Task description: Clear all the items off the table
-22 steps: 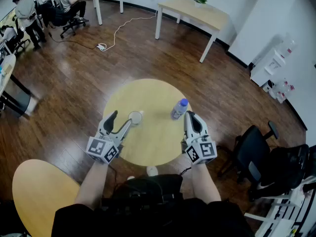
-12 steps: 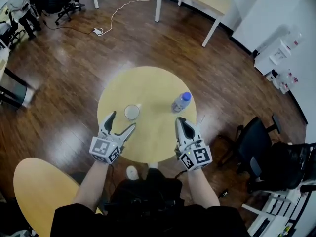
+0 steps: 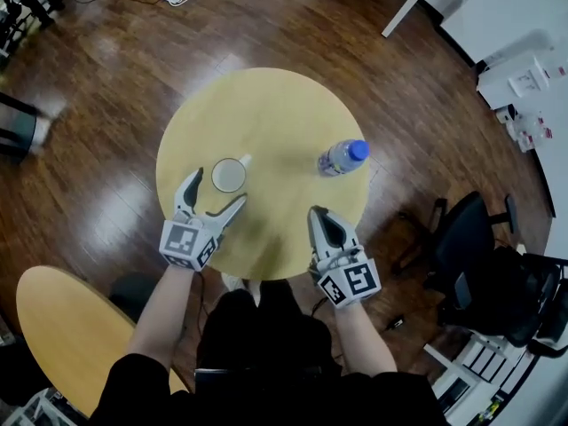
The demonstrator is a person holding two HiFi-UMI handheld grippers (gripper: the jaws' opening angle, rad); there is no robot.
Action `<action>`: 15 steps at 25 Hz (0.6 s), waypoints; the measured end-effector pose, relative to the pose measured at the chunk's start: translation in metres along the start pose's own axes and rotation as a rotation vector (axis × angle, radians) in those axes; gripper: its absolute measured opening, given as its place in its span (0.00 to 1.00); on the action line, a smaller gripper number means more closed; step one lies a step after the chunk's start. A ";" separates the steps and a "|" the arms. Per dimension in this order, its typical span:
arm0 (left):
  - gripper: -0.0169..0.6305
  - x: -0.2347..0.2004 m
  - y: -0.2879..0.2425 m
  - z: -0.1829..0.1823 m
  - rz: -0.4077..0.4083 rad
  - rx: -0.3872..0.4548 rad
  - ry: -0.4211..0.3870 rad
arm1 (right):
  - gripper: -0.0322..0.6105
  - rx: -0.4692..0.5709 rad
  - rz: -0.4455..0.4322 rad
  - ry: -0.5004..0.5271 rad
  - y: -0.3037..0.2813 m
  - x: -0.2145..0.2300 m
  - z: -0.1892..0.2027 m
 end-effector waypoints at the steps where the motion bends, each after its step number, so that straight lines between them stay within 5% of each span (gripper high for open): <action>1: 0.76 -0.001 -0.004 0.004 -0.001 -0.006 -0.006 | 0.06 -0.011 -0.007 -0.004 0.000 0.000 0.005; 15: 0.76 -0.015 -0.040 0.035 -0.029 0.011 -0.023 | 0.06 -0.063 -0.080 -0.027 -0.015 0.000 0.036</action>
Point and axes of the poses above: the fingertips, and each gripper's own axes: y backward along the fingers, x to its right, z out of its underside, the point moved 10 cm from there along y, backward along the fingers, and after that the axes turned 14 degrees about y, right-handed, at the moved point
